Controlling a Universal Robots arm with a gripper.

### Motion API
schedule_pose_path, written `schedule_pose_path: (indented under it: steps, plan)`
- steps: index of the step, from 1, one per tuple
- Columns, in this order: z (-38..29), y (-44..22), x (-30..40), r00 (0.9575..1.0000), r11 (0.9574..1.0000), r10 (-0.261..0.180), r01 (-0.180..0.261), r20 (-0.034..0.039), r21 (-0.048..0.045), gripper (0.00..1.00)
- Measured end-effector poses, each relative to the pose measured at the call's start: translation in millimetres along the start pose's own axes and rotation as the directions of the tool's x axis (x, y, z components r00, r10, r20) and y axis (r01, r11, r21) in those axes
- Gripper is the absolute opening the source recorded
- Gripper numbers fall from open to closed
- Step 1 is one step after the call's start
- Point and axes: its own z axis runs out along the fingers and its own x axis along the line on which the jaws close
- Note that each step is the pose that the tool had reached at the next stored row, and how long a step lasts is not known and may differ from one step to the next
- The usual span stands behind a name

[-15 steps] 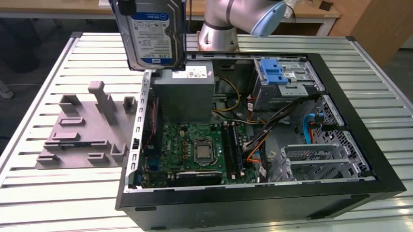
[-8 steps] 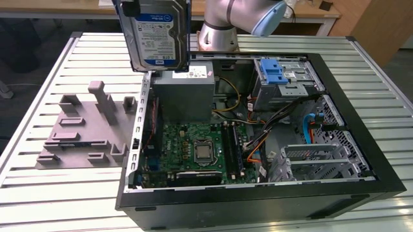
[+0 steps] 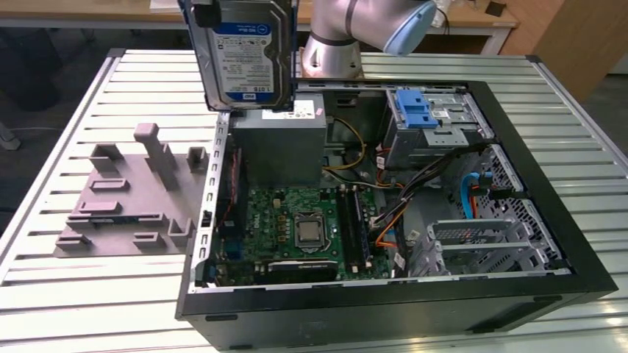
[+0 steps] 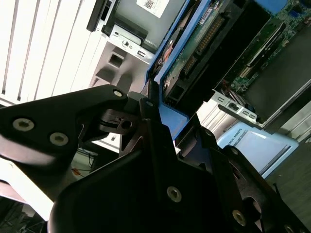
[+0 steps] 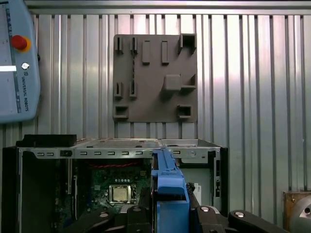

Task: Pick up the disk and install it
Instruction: 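Pick up the disk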

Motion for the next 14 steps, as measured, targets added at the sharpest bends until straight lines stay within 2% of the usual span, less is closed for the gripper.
schedule_pose_path:
  steps: [14]
  plan:
    - [-0.5, -14.8, 3.8, 1.0, 1.0, 0.0, 0.0, 0.0, 0.0, 0.36]
